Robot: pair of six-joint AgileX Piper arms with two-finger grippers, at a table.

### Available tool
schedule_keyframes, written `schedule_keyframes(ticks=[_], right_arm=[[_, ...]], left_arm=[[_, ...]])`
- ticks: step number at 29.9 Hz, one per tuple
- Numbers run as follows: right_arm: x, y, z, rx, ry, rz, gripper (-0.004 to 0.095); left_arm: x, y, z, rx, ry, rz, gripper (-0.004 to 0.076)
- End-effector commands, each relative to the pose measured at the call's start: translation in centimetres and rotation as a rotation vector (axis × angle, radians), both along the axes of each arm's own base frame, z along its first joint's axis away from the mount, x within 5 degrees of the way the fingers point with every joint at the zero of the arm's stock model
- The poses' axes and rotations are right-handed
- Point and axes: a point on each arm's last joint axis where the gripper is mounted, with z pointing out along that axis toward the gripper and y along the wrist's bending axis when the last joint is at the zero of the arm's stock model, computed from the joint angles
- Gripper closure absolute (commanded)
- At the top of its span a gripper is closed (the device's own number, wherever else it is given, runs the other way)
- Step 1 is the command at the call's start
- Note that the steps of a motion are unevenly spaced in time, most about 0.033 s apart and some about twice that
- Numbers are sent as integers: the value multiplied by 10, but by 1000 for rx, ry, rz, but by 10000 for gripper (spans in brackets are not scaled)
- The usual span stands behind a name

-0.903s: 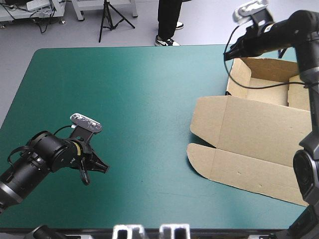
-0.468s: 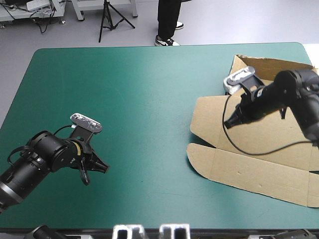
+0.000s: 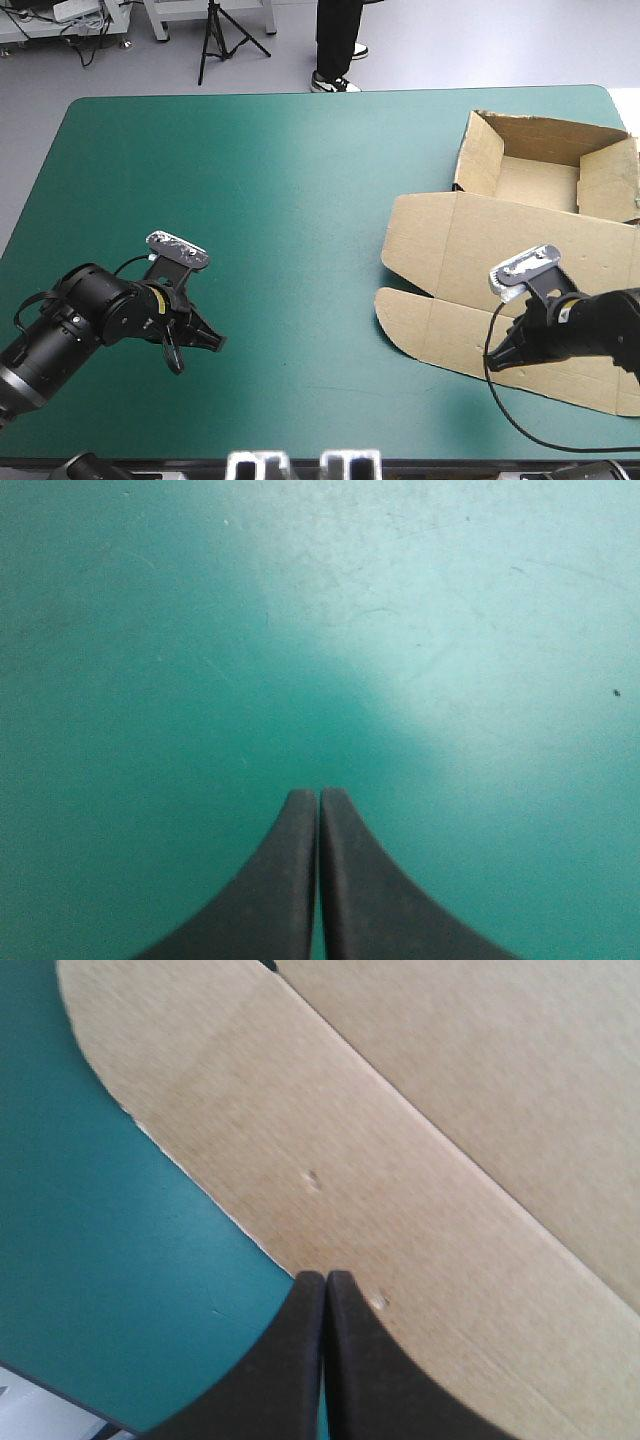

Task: Fold the box

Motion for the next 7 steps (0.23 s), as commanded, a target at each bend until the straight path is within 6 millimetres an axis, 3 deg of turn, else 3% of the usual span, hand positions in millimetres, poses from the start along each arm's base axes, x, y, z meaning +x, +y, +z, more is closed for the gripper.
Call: schedule_keyframes(ticks=[1,7], right_arm=[[-2,-9,2,-41,-59,-86,925],[-3,-10,0,-49,-54,-96,925]], left_arm=[[0,-2,12,-52,-52,-1,730],[0,-1,12,-47,-54,-1,731]])
